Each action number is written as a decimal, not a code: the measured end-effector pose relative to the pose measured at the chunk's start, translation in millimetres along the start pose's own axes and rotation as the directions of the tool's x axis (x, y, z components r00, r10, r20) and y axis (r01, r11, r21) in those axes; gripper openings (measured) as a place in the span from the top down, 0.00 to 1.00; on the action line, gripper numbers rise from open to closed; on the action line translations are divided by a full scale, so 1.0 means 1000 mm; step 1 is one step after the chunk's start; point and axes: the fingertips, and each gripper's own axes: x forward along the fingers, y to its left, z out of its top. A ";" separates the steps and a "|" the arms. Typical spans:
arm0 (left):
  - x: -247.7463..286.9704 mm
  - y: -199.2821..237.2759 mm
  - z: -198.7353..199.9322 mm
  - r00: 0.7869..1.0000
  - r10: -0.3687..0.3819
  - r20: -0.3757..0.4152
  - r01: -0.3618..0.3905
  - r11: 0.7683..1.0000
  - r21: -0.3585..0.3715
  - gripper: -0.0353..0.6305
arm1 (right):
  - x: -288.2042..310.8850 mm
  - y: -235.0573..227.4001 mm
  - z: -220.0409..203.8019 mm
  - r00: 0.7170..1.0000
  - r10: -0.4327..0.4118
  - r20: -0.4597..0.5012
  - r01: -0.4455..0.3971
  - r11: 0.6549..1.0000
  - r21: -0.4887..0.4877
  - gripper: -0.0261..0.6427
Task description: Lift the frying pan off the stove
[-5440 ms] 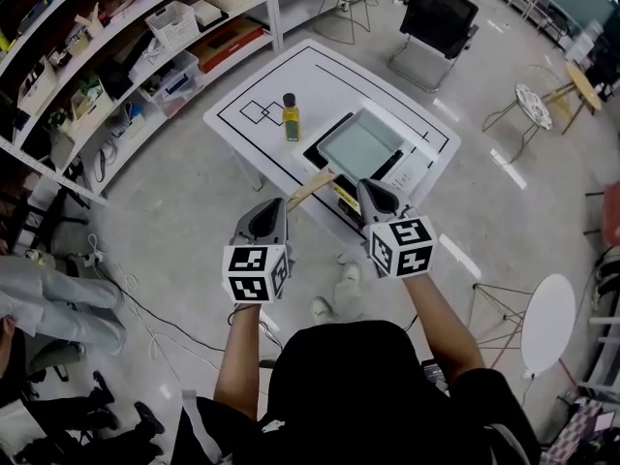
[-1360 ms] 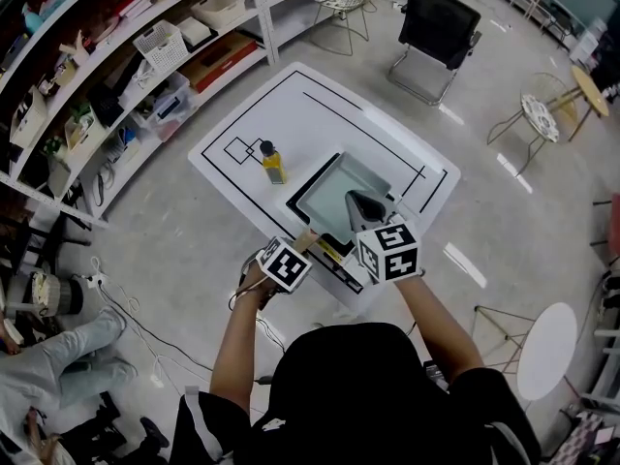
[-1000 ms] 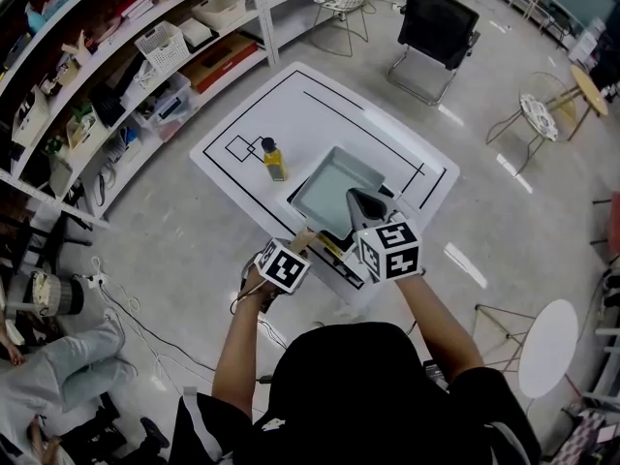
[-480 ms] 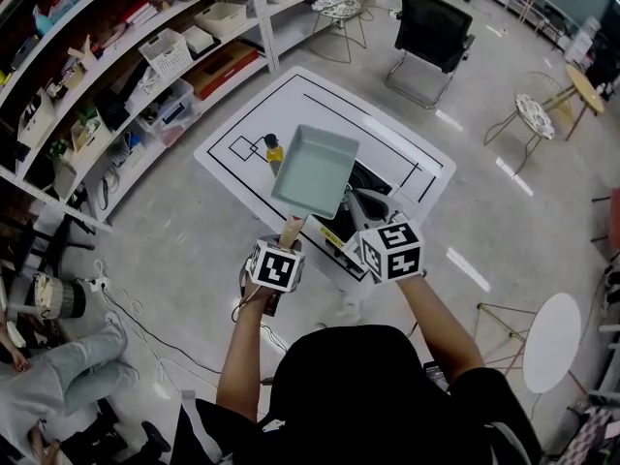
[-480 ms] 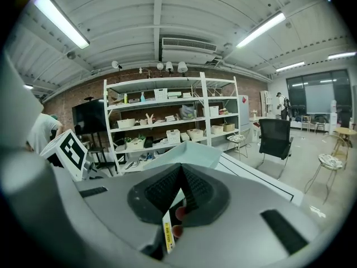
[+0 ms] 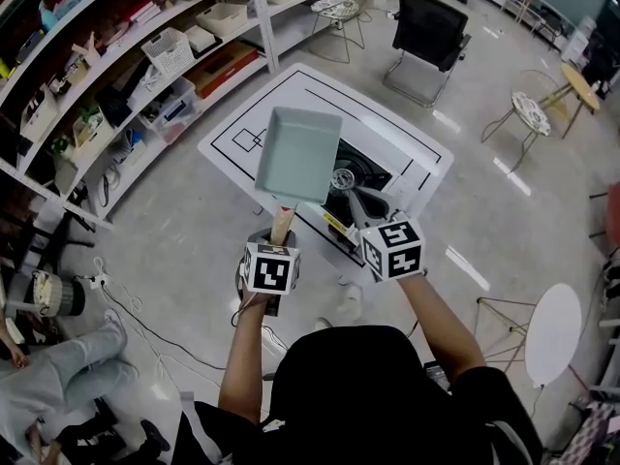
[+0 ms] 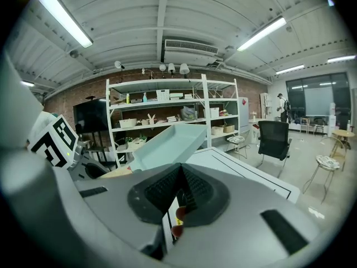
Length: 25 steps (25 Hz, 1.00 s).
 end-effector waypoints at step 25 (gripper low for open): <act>-0.105 0.011 -0.012 0.969 0.054 0.240 -0.049 0.998 -0.028 0.81 | -0.030 0.070 -0.014 1.000 0.004 0.017 -0.003 1.000 -0.026 0.96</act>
